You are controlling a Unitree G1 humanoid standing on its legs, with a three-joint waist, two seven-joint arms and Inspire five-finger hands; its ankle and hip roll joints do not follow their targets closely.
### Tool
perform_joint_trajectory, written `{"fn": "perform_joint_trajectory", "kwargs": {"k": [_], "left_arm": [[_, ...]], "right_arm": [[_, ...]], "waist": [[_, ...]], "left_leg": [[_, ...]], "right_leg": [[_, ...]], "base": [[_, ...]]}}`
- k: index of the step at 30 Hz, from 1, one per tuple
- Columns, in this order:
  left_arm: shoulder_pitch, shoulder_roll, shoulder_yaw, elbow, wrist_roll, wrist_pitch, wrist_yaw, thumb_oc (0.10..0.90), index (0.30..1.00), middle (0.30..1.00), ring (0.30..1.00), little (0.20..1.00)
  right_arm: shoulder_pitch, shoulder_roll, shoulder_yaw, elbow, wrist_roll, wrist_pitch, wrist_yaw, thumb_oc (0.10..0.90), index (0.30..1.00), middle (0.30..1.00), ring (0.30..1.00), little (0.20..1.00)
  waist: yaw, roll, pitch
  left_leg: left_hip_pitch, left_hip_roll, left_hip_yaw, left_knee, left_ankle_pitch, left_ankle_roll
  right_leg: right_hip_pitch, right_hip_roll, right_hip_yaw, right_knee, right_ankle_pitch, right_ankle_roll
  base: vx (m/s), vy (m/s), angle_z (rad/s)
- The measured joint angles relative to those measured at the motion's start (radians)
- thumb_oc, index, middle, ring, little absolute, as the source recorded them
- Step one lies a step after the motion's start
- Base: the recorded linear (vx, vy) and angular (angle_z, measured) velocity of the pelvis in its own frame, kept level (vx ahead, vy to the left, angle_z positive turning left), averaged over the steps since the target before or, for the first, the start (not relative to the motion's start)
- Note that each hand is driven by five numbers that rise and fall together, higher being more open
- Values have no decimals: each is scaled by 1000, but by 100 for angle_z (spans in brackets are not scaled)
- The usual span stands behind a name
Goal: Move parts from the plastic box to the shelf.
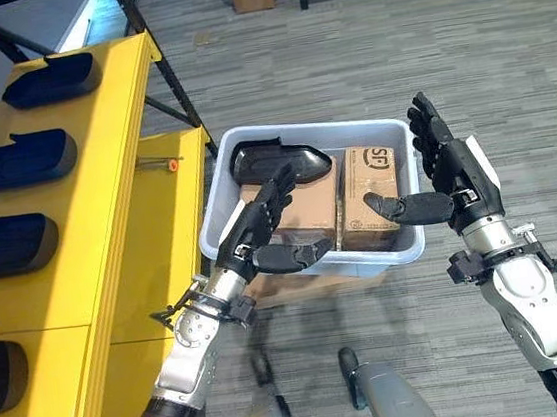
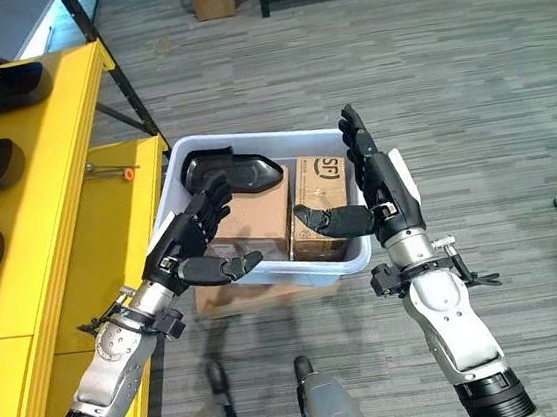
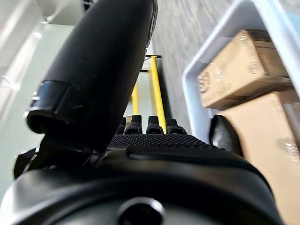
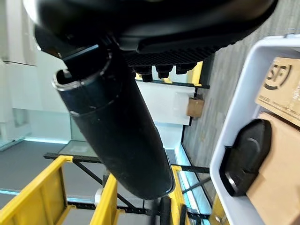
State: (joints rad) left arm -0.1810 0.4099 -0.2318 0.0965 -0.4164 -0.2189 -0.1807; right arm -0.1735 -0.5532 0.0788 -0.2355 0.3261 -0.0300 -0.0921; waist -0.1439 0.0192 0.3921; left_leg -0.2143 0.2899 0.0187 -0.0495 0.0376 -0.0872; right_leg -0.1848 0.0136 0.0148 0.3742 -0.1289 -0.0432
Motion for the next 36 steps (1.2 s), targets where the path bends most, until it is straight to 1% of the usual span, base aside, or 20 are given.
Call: {"fn": "perform_joint_trajectory", "kwargs": {"k": [1,2,4,6,7,8,11,12,15,22,25,27,28,29,30,31,33,34,35,36], "left_arm": [[14,-1,0,9,0,-2,1,900,1000,1000,1000,1000],[44,0,1,13,0,-4,1,900,1000,1000,1000,1000],[83,4,4,13,0,-10,-2,900,1000,1000,1000,1000],[113,4,4,9,0,-10,-6,900,1000,1000,1000,1000],[122,14,5,8,0,-10,-6,900,1000,1000,1000,1000],[126,17,10,6,0,-10,-6,900,1000,1000,1000,1000],[134,27,43,-8,-2,-9,-6,900,1000,1000,1000,1000],[134,46,54,-24,-3,-9,-6,900,1000,1000,1000,1000],[133,84,91,-58,-9,-9,-4,900,1000,1000,1000,1000],[132,92,108,-65,-9,-8,-26,900,1000,1000,1000,1000],[125,91,108,-67,-10,-8,-51,900,1000,1000,1000,1000],[122,86,107,-67,-10,-7,-60,900,1000,1000,1000,1000],[124,78,107,-67,-10,0,-66,900,1000,1000,1000,1000],[145,76,107,-69,-10,0,-69,900,1000,1000,1000,1000],[163,79,107,-72,-10,0,-72,900,1000,1000,1000,1000],[190,86,110,-80,-12,0,-70,900,1000,1000,1000,1000],[201,101,119,-98,-13,0,-66,900,1000,1000,1000,1000],[191,112,120,-98,-20,-1,-65,900,1000,1000,1000,1000],[178,119,119,-95,-33,0,-64,900,1000,1000,1000,1000],[172,116,117,-91,-36,1,-63,900,1000,1000,1000,1000]], "right_arm": [[1,-2,3,0,2,6,4,900,1000,1000,1000,1000],[10,-5,4,1,12,8,16,900,1000,1000,1000,1000],[24,-2,8,5,13,8,33,900,1000,1000,1000,1000],[57,-7,7,3,14,8,46,900,1000,1000,1000,1000],[80,3,13,1,14,7,47,900,1000,1000,1000,1000],[105,-1,22,-10,14,4,50,900,1000,1000,1000,1000],[114,0,65,-15,11,4,49,900,1000,1000,1000,1000],[113,2,84,-16,9,4,42,900,1000,1000,1000,1000],[89,15,106,-25,-12,3,19,900,1000,1000,1000,1000],[-52,19,103,-24,-52,-3,-54,900,1000,1000,1000,1000],[-94,14,102,-24,-53,-5,-85,900,1000,1000,1000,1000],[-106,18,100,-17,-54,-5,-92,900,1000,1000,1000,1000],[-105,31,100,-7,-81,-6,-91,900,1000,1000,1000,1000],[-93,45,104,5,-102,-6,-86,900,1000,1000,1000,1000],[-73,49,104,5,-112,-8,-80,900,1000,1000,1000,1000],[-42,47,105,4,-126,-13,-70,900,1000,1000,1000,1000],[-29,36,102,4,-135,-26,-68,900,1000,1000,1000,1000],[-32,38,102,4,-141,-29,-64,900,1000,1000,1000,1000],[-32,40,103,6,-144,-30,-60,900,1000,1000,1000,1000],[-29,41,105,12,-148,-30,-59,900,1000,1000,1000,1000]], "waist": [[1,-1,0],[6,-1,0],[15,2,0],[13,28,0],[30,21,-1],[43,13,-2],[62,10,-2],[77,9,-2],[131,0,-2],[173,-40,-10],[178,-54,-17],[181,-56,-18],[185,-55,-18],[190,-48,-21],[184,-50,-24],[179,-51,-38],[176,-51,-49],[176,-51,-49],[173,-49,-47],[171,-49,-47]], "left_leg": [[6,8,1,2,0,0],[22,4,-4,3,1,0],[45,-18,-6,18,5,2],[81,-47,9,34,5,21],[86,-61,9,42,83,18],[81,-87,17,58,110,17],[76,-159,31,57,137,19],[75,-187,29,51,142,38],[73,-220,27,43,143,48],[58,-226,27,45,134,47],[31,-226,25,98,92,52],[1,-224,22,178,36,75],[-28,-232,24,287,-52,138],[-8,-223,23,309,-69,132],[15,-222,30,310,-75,113],[28,-224,38,302,-78,118],[21,-225,41,277,-74,124],[11,-227,30,255,-54,116],[3,-229,19,242,-38,135],[6,-234,4,231,-31,127]], "right_leg": [[8,-1,17,5,-9,11],[23,-10,40,6,-16,5],[46,-13,71,-1,-25,26],[83,-10,74,-12,-37,69],[92,-24,83,-8,-54,94],[100,-53,92,-18,-63,109],[139,-131,83,-90,-51,148],[166,-162,69,-138,-33,169],[201,-197,34,-217,1,194],[238,-199,1,-310,40,203],[237,-198,-4,-310,46,199],[196,-192,-24,-216,45,187],[95,-197,-34,-10,37,169],[35,-205,-24,120,55,144],[22,-207,-24,179,68,128],[-4,-222,-32,185,56,106],[-16,-218,-53,23,45,114],[-10,-213,-47,-135,58,139],[-5,-212,-43,-241,89,152],[-4,-213,-37,-268,106,154]], "base": [[304,334,-59],[248,279,-60],[220,258,-50],[170,170,-21],[129,113,-19],[84,84,-9],[81,82,26],[63,68,31],[89,75,20],[100,125,2],[121,164,-1],[199,217,-16],[198,72,-57],[149,-38,-69],[123,-166,-60],[107,-328,-34],[113,-368,-22],[186,-371,-3],[205,-358,13],[244,-410,56]]}}
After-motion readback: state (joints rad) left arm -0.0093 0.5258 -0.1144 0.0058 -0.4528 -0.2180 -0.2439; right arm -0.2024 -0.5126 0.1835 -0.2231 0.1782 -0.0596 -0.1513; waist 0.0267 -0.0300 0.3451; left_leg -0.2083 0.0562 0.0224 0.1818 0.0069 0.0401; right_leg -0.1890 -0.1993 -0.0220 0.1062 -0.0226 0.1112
